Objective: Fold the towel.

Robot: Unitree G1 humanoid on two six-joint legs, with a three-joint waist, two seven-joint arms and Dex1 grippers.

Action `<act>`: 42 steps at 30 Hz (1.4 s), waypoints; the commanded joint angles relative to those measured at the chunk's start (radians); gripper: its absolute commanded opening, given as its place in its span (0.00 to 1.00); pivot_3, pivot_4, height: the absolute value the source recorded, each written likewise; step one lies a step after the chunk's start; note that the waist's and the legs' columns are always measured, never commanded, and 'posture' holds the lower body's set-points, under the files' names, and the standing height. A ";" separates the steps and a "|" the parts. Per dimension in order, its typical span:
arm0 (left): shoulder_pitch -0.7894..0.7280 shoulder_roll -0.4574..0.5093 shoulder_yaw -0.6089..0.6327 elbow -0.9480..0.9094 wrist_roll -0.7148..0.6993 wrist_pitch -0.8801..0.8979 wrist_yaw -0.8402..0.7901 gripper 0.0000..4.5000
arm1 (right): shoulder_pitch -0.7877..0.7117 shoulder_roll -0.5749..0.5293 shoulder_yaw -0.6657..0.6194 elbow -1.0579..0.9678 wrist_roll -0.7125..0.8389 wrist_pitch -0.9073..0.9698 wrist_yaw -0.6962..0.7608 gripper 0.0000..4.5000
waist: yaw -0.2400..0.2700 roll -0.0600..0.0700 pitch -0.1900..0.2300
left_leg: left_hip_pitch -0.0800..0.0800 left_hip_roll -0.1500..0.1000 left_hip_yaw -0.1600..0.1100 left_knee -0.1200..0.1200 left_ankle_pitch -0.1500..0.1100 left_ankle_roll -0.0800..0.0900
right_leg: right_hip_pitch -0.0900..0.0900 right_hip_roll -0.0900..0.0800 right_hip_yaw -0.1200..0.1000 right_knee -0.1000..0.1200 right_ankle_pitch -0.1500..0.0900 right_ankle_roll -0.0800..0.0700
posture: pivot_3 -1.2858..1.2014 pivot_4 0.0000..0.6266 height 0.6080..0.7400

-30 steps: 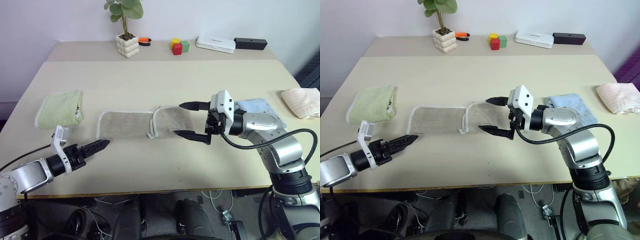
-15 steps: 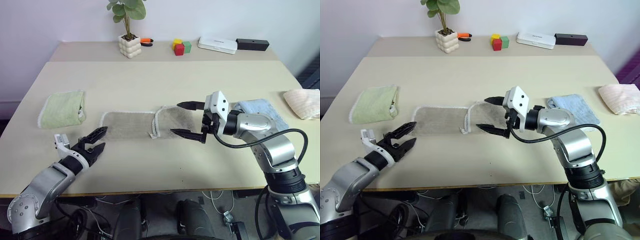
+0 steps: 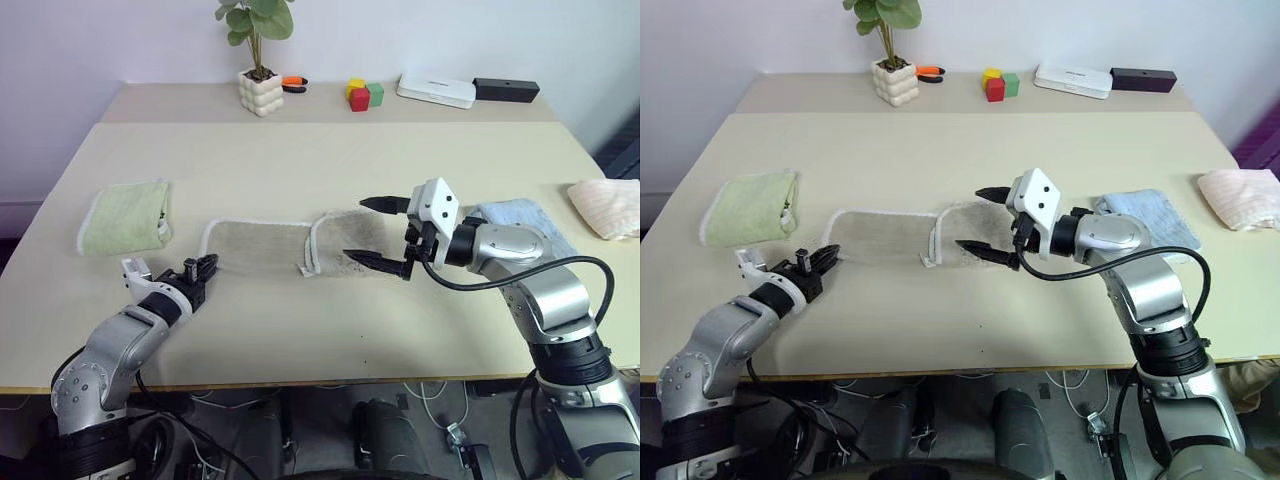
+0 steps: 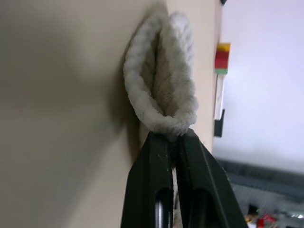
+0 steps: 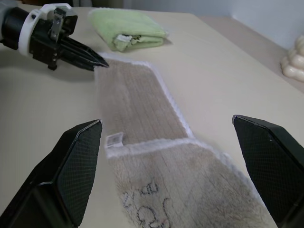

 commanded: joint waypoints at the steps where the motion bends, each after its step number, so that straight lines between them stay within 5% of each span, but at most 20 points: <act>1: -0.030 0.086 -0.052 -0.109 0.096 0.088 -0.172 0.01 | 0.023 -0.046 -0.079 -0.005 0.007 -0.035 0.010 1.00 | 0.001 0.000 0.000 | 0.000 0.000 0.000 0.000 0.000 0.000 | 0.000 0.000 0.000 0.000 0.000 0.000 | 0.52 0.24 0.96; 10: -0.320 0.143 -0.278 -0.073 0.491 0.113 -0.554 0.01 | 0.074 -0.114 -0.153 0.038 -0.014 -0.076 -0.001 1.00 | 0.016 0.000 0.000 | -0.001 0.000 0.003 0.000 0.000 0.000 | 0.000 0.001 -0.001 -0.002 0.000 0.000 | 0.52 0.24 0.96; 20: -0.632 -0.086 -0.527 0.250 0.871 0.083 -0.893 0.01 | 0.146 -0.184 -0.326 0.005 0.077 -0.068 0.023 1.00 | 0.021 -0.001 0.001 | -0.002 0.000 0.003 0.000 0.001 -0.001 | 0.001 0.002 -0.001 -0.007 0.002 0.004 | 0.52 0.24 0.96; 27: -0.703 -0.190 -0.640 0.377 1.075 0.056 -1.075 0.01 | 0.205 -0.181 -0.363 -0.093 0.092 -0.015 -0.041 1.00 | 0.019 0.000 0.001 | -0.002 0.001 0.002 -0.002 0.000 -0.001 | 0.001 0.005 -0.001 -0.010 0.003 0.005 | 0.52 0.24 0.96; 36: -0.735 -0.286 -0.652 0.569 1.273 0.036 -1.115 0.01 | 0.258 -0.183 -0.403 -0.166 0.095 0.019 -0.107 1.00 | 0.019 -0.001 0.001 | -0.003 0.002 0.000 -0.001 -0.002 0.004 | 0.002 0.004 -0.001 -0.012 0.003 0.005 | 0.52 0.24 0.96; 39: -0.724 -0.297 -0.650 0.564 1.294 0.061 -1.143 0.20 | 0.250 -0.179 -0.396 -0.166 0.095 0.021 -0.122 1.00 | 0.019 -0.001 0.001 | -0.003 0.001 0.000 -0.001 -0.002 0.004 | 0.002 0.004 -0.001 -0.012 0.003 0.005 | 0.52 0.24 0.96; 42: -0.717 -0.293 -0.635 0.526 1.292 0.083 -1.182 0.53 | 0.235 -0.177 -0.381 -0.150 0.093 0.016 -0.127 1.00 | 0.020 -0.001 0.001 | -0.003 0.001 0.000 0.000 -0.002 0.004 | 0.002 0.004 -0.001 -0.012 0.002 0.004 | 0.52 0.24 0.96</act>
